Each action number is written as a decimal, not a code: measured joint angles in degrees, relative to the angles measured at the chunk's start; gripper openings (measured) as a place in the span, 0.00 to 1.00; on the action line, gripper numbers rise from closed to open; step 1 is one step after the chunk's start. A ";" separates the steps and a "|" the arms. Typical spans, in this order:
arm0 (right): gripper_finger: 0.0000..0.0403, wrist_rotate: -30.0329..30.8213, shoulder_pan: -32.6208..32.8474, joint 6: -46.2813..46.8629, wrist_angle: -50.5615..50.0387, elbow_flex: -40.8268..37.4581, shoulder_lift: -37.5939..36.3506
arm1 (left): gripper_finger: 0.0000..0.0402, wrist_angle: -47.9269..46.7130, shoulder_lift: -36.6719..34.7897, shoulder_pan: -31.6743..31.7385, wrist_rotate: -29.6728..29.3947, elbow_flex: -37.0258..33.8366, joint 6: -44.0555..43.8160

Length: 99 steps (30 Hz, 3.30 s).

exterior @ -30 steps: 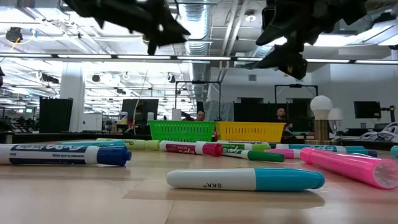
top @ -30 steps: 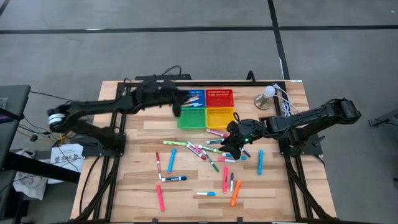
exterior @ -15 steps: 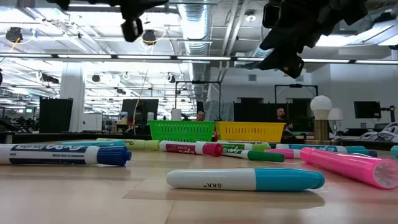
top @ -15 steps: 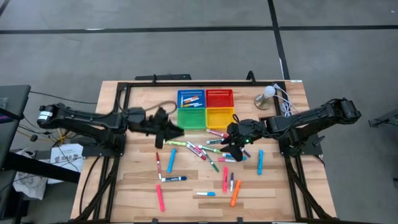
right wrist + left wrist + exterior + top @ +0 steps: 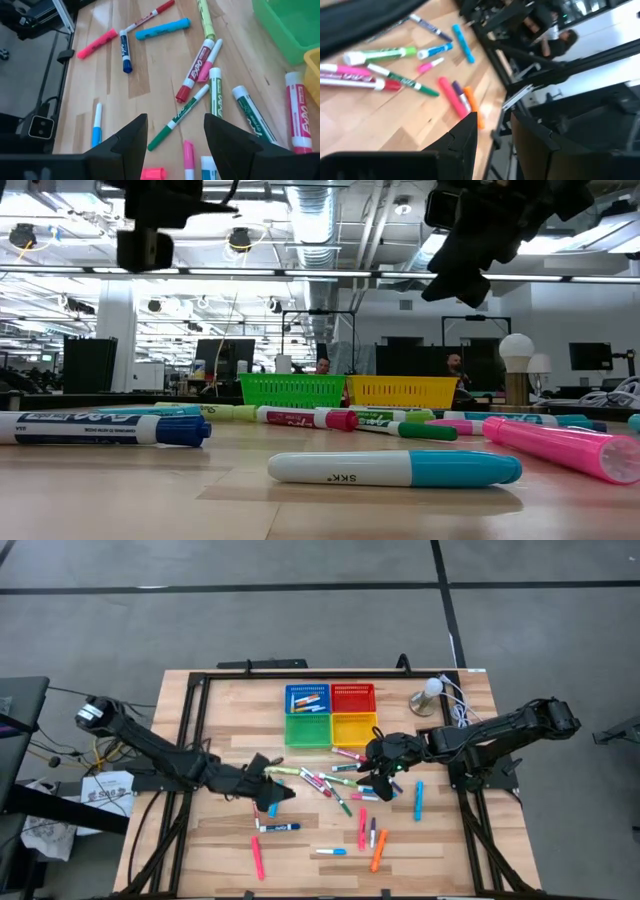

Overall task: Pick & Place Markers
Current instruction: Put the top small pink marker into the blue bin

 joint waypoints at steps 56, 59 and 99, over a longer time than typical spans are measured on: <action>0.45 0.31 3.98 1.00 -6.82 0.00 0.00 | 0.29 -9.02 26.87 26.16 24.63 12.60 65.27; 0.45 0.31 3.98 1.02 -6.78 0.00 0.00 | 0.29 -9.34 26.87 26.16 21.93 12.60 67.49; 0.45 0.39 3.72 1.02 -5.09 -0.02 0.00 | 0.29 -10.19 34.92 21.62 14.38 13.22 69.58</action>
